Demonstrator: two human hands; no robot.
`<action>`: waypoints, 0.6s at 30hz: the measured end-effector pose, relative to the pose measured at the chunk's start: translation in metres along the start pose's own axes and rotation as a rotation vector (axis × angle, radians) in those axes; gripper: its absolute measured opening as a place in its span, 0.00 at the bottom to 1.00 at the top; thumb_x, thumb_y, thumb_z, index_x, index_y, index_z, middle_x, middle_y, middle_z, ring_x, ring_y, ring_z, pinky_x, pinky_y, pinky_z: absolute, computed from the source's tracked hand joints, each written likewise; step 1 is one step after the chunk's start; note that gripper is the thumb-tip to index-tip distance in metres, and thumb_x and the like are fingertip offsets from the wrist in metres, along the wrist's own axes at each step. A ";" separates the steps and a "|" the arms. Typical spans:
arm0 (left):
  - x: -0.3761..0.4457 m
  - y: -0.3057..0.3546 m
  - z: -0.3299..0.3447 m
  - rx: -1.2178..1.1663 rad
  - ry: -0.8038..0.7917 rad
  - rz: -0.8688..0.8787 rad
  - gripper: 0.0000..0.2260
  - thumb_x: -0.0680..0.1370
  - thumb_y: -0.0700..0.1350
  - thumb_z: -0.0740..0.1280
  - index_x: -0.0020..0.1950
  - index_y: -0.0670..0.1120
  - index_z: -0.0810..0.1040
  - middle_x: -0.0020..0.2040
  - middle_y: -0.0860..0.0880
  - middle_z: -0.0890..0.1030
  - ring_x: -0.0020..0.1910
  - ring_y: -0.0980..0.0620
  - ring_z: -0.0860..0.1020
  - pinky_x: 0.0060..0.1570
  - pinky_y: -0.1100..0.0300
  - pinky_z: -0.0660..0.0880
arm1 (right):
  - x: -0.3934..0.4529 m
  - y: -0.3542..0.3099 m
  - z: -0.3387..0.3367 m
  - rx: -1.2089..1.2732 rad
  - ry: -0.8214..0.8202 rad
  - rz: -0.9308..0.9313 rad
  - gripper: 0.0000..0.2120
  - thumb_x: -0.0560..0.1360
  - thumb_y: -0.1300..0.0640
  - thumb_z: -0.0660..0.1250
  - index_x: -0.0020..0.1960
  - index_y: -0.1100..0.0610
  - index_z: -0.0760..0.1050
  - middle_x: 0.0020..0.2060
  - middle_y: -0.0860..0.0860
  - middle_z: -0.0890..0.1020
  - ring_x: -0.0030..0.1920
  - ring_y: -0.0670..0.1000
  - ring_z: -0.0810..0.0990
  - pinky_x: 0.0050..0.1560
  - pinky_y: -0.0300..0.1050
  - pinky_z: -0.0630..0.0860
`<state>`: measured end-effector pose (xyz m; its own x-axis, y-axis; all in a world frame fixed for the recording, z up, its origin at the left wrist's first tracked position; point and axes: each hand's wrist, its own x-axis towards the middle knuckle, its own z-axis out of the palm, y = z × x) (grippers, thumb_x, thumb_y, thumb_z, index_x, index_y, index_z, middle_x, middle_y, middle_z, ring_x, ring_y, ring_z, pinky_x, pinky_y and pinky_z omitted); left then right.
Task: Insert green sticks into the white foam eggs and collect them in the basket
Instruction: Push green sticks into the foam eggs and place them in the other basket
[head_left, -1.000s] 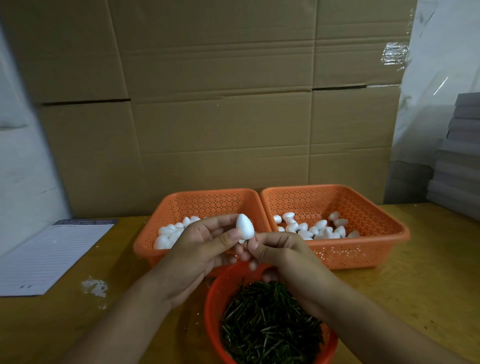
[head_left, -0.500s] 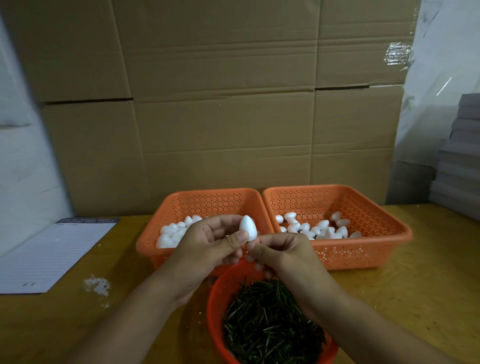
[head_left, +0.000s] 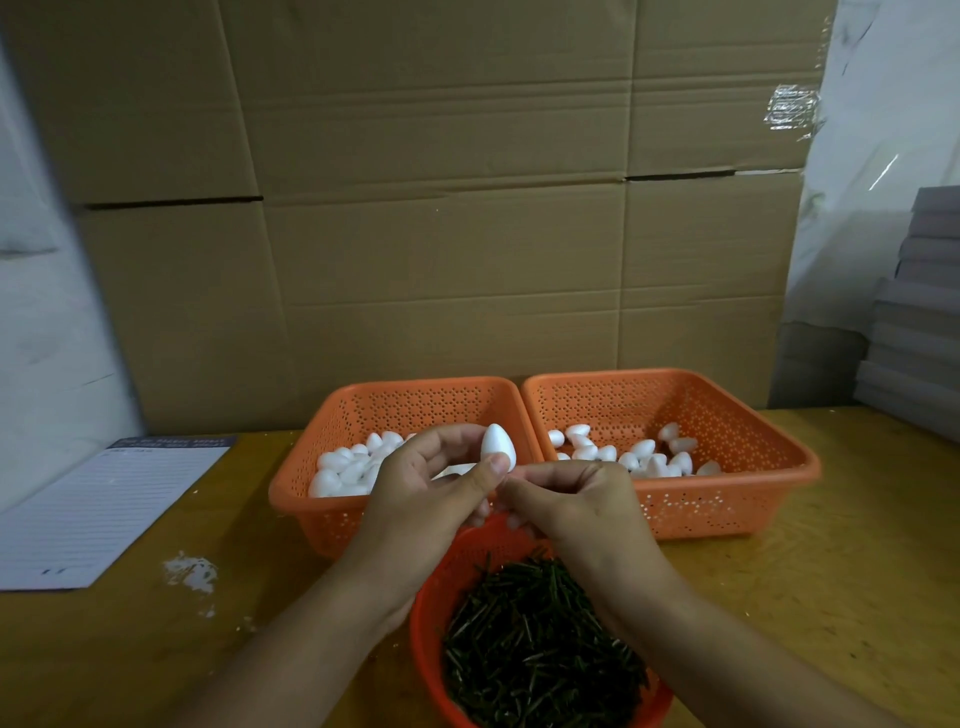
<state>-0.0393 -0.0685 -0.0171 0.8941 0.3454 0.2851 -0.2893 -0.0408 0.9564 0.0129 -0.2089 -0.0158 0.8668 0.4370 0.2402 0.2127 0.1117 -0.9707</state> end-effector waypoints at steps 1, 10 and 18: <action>-0.001 -0.001 0.002 0.001 0.017 0.006 0.15 0.72 0.48 0.75 0.57 0.49 0.82 0.49 0.50 0.86 0.33 0.57 0.77 0.39 0.63 0.77 | 0.000 0.000 0.000 -0.003 0.004 -0.005 0.07 0.74 0.62 0.72 0.39 0.59 0.86 0.33 0.62 0.84 0.32 0.48 0.77 0.34 0.38 0.73; -0.005 -0.003 0.012 -0.054 0.077 0.006 0.11 0.74 0.48 0.74 0.56 0.52 0.83 0.35 0.51 0.82 0.31 0.58 0.76 0.36 0.65 0.75 | 0.000 -0.001 0.000 -0.011 -0.002 -0.049 0.08 0.75 0.62 0.71 0.38 0.61 0.85 0.33 0.62 0.84 0.33 0.49 0.77 0.35 0.39 0.72; -0.002 0.006 0.005 0.002 0.066 -0.009 0.11 0.76 0.47 0.73 0.58 0.53 0.82 0.48 0.52 0.86 0.37 0.58 0.80 0.37 0.63 0.77 | 0.003 -0.001 -0.003 -0.021 0.016 -0.053 0.10 0.77 0.59 0.69 0.39 0.59 0.84 0.29 0.54 0.82 0.30 0.46 0.76 0.30 0.36 0.70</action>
<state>-0.0406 -0.0742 -0.0120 0.8719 0.4073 0.2719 -0.2807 -0.0393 0.9590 0.0165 -0.2102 -0.0145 0.8612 0.4164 0.2915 0.2678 0.1159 -0.9565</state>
